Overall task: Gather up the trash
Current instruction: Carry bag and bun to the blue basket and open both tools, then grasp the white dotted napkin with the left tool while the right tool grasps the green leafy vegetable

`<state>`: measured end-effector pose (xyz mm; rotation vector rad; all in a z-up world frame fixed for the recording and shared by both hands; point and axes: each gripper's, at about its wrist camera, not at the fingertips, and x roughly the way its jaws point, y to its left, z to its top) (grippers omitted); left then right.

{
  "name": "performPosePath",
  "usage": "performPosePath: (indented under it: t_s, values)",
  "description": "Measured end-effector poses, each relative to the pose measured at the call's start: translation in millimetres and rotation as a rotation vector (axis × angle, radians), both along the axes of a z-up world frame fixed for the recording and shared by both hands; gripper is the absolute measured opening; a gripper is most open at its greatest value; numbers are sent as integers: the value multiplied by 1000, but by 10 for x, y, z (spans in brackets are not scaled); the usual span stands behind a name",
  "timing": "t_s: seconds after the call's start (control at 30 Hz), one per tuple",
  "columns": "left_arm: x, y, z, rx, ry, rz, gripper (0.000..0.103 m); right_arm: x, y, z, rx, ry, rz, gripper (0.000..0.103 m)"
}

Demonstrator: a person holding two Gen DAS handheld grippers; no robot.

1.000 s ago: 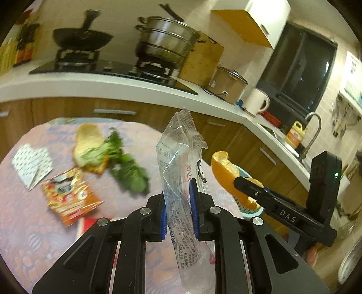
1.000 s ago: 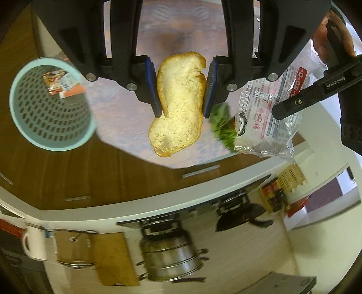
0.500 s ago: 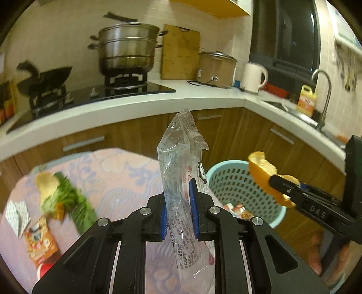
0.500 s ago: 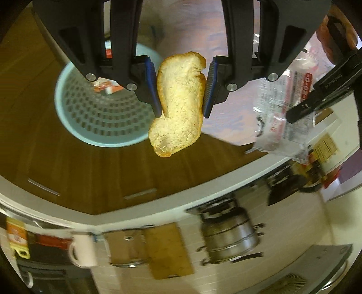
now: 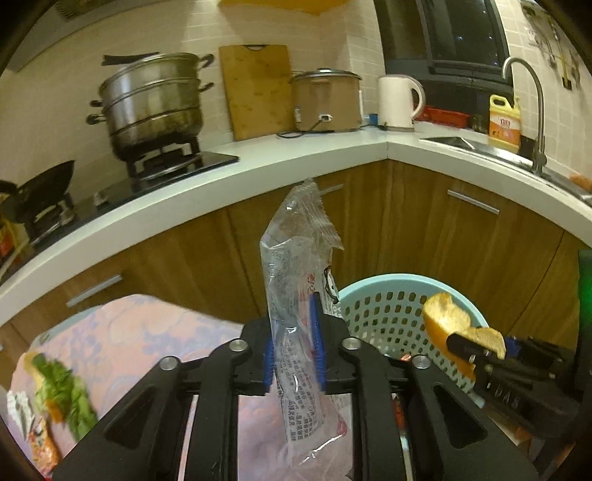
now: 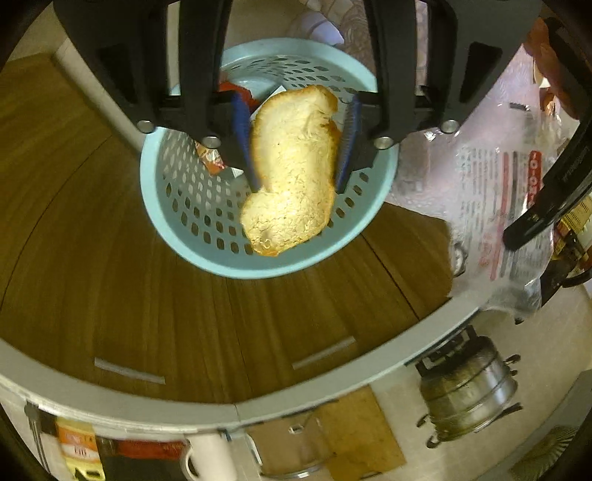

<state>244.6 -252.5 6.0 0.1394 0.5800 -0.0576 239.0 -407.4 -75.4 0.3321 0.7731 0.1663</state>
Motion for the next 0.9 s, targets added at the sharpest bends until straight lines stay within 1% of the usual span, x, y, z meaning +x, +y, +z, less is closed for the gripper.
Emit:
performPosePath:
  t_s: [0.03, 0.07, 0.1, 0.17, 0.23, 0.3, 0.4, 0.5, 0.57, 0.67, 0.77, 0.9]
  values:
    - [59, -20, -50, -23, 25, -29, 40, 45, -8, -43, 5, 23, 3, 47]
    - [125, -21, -126, -70, 69, -74, 58, 106, -23, -113, 13, 57, 15, 48]
    - [161, 4, -206, -108, 97, -96, 60, 130, -28, -146, 18, 70, 19, 50]
    - [180, 56, -344, -107, 134, -75, 57, 134, -81, -228, 20, 85, 2, 55]
    - [138, 128, -403, -136, 149, -92, 57, 112, -129, -258, 31, 87, -9, 56]
    - [75, 169, -384, -141, 139, -98, 58, 78, -155, -243, 41, 82, -16, 56]
    - [-41, 254, -267, -164, 113, -90, 59, 14, -122, -133, 36, 57, -17, 56]
    - [-190, 383, -117, -194, 89, -78, 61, -96, -30, 72, 33, 13, -7, 56]
    - [-325, 495, -8, -208, 68, -62, 64, -186, 49, 214, 29, -20, 8, 56]
    - [-556, 740, 138, -230, 52, -22, 66, -338, 261, 462, 27, -74, 47, 56]
    - [-822, 1141, 286, -325, 56, 13, 68, -491, 495, 656, 30, -122, 88, 56]
    - [-1162, 1598, 441, -334, 18, 101, 69, -679, 963, 846, 29, -166, 184, 56]
